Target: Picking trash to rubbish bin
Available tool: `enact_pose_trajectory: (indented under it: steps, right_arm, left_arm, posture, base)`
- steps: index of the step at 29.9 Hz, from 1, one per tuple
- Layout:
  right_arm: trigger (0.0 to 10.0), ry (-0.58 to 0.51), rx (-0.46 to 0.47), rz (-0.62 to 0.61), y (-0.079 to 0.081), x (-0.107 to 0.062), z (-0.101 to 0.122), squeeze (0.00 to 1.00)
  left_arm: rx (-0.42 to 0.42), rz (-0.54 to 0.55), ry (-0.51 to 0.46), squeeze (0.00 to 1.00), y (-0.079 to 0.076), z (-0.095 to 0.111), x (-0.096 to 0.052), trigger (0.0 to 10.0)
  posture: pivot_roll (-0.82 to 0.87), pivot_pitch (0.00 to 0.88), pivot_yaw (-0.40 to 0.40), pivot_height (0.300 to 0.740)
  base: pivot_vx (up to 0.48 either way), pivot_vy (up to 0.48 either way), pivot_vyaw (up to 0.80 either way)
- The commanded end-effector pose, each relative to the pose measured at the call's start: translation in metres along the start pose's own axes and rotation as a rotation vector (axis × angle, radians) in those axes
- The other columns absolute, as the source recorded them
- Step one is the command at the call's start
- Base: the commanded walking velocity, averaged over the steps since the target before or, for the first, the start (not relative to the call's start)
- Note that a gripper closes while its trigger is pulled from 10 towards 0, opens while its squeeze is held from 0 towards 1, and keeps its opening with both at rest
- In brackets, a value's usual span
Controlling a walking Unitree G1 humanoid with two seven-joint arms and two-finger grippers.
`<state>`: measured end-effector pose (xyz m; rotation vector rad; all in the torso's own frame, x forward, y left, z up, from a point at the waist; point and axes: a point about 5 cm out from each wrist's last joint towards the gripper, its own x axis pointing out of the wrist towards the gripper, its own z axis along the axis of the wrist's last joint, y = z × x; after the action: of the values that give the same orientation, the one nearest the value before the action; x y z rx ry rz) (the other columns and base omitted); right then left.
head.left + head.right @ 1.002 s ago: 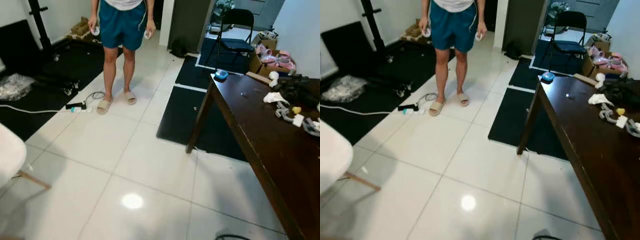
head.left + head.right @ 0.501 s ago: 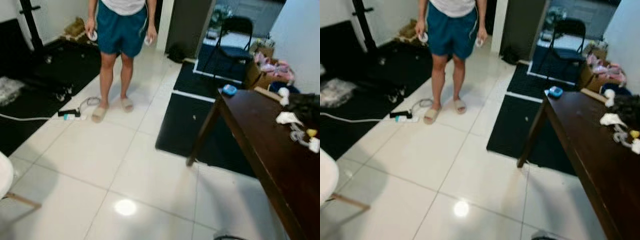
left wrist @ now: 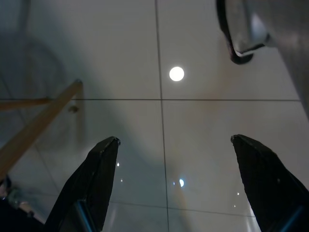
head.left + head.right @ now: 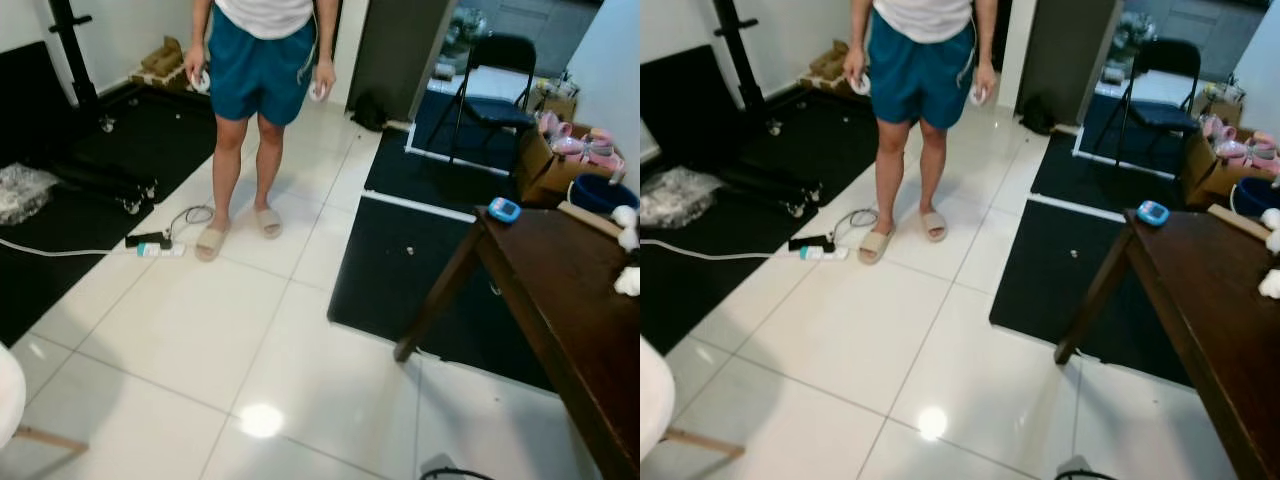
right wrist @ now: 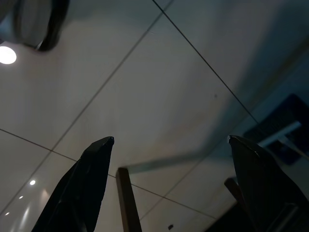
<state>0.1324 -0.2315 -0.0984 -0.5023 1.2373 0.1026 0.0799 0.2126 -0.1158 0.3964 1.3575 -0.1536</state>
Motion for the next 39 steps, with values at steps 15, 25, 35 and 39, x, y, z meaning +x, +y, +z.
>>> enact_pose_trajectory:
  steps: [15,25,35,39]
  right_arm:
    - [10.0,0.006,0.03,-0.007,-0.0032,-0.0002,-0.0039,0.0]
    - [10.0,0.013,0.026,-0.006,-0.0024,-0.0004,-0.0067,0.0]
    - [10.0,0.017,0.031,-0.004,-0.0029,-0.0004,-0.007,0.0]
    - [10.0,0.015,0.033,-0.001,-0.0015,-0.0003,-0.0057,0.0]
  left_arm:
    - [0.036,-0.006,-0.026,0.0,0.0012,0.0097,0.0002,10.0]
    - [0.038,-0.001,-0.031,0.0,0.0046,0.0121,0.0001,10.0]
    - [0.035,-0.002,-0.027,0.0,0.0054,0.0112,0.0001,10.0]
    - [0.029,0.002,-0.02,0.0,0.0057,0.0085,0.0,10.0]
  posture:
    - [0.02,0.048,-0.05,0.74]
    - [0.01,0.046,-0.045,0.74]
    - [0.01,0.053,-0.044,0.74]
    - [0.01,0.053,-0.044,0.74]
  base:
    - [0.335,0.0,0.0]
    - [0.332,0.0,0.0]
    - [0.331,0.0,0.0]
    - [0.303,0.0,0.0]
